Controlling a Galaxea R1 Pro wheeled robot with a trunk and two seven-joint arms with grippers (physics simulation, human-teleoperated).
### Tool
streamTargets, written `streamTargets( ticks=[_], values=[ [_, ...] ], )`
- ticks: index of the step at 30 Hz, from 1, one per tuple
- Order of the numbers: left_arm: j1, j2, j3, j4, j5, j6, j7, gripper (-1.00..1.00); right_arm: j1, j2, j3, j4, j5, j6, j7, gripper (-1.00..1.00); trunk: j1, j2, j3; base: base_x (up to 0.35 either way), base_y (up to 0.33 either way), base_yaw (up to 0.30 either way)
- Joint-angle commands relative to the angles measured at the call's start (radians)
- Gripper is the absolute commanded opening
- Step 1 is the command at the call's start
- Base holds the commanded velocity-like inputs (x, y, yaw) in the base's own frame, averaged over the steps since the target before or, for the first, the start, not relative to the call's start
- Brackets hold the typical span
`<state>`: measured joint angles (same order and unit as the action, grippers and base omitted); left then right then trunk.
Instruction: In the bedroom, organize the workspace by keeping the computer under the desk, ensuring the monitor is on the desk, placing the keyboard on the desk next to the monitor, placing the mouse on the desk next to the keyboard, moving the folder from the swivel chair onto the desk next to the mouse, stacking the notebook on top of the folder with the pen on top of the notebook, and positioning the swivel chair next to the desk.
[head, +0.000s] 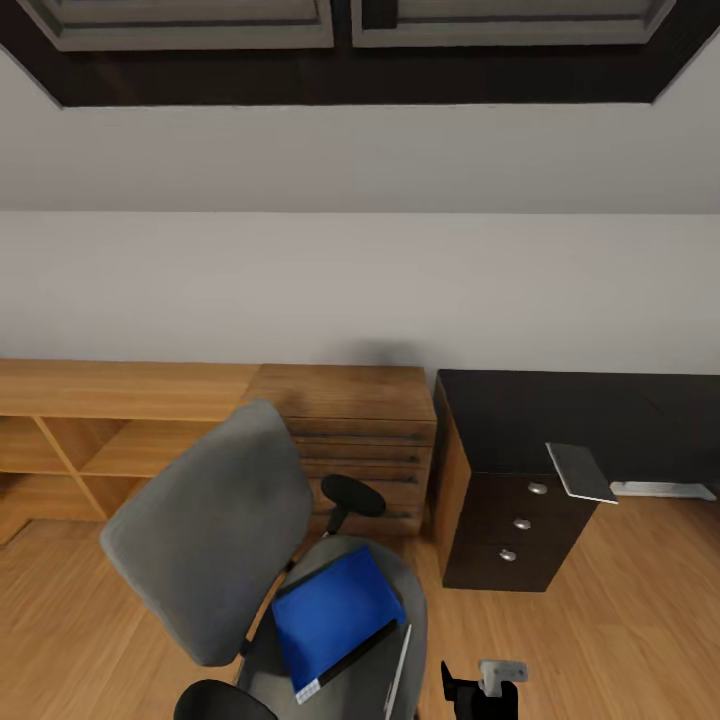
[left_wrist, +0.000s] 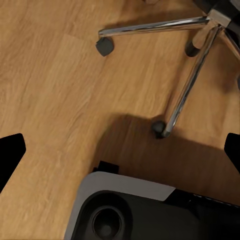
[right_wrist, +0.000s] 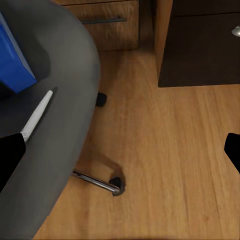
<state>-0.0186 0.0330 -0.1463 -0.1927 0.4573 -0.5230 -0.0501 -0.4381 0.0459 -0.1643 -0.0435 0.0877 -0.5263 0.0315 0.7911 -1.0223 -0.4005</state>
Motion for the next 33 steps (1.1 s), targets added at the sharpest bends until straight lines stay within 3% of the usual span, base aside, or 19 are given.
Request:
streamTargets(
  ticks=[1,33],
  values=[
    [-0.001,0.001,-0.006,0.001,0.011,-0.003,-0.005,1.0,-0.001,0.0,-0.009,0.001,0.009,-0.003,0.002,1.0,0.0,-0.001,-0.001,0.0,0.048,0.0],
    [0.0,0.0,-0.006,0.001,0.011,-0.002,-0.006,1.0,-0.001,-0.006,-0.011,-0.001,0.009,-0.004,0.002,1.0,0.0,-0.001,-0.001,0.0,0.129,0.0]
  ],
)
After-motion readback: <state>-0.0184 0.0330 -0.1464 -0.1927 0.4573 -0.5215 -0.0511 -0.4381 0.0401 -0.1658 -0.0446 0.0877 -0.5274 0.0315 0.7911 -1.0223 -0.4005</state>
